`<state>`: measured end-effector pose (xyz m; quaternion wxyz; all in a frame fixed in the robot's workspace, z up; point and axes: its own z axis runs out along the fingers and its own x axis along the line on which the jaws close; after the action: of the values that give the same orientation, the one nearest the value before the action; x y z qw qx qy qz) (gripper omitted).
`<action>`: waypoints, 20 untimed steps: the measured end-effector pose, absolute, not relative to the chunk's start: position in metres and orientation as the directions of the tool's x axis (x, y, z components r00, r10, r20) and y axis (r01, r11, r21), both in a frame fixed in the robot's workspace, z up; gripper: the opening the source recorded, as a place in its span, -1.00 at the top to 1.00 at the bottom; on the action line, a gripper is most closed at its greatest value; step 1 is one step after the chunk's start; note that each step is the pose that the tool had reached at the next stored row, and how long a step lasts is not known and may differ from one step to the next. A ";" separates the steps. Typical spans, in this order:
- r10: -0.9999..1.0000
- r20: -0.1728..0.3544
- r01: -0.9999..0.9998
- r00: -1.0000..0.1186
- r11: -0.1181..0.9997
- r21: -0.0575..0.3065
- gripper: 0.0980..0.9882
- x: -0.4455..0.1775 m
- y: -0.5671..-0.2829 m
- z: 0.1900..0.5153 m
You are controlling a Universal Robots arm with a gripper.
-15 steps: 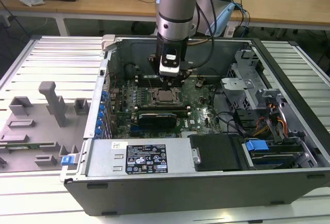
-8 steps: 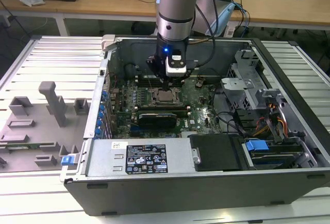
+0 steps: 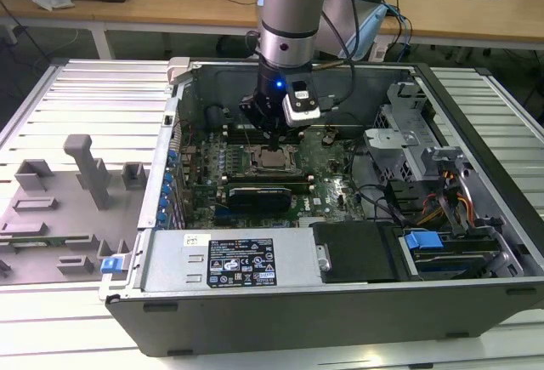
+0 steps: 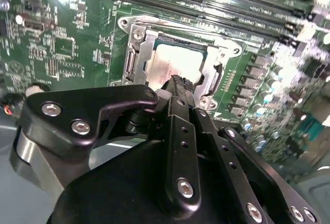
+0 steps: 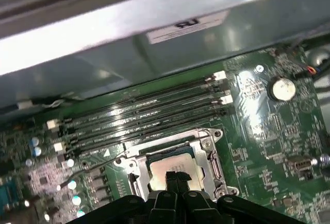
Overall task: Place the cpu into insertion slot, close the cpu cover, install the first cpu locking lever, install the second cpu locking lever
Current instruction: 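Close the cpu cover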
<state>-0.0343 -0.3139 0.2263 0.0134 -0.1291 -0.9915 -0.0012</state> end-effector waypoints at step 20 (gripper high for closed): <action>-0.089 -0.009 -0.089 -0.996 0.996 -0.011 0.98 -0.039 -0.316 0.224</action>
<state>-0.0389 -0.3160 0.2240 -0.0046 0.0446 -0.9990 0.0053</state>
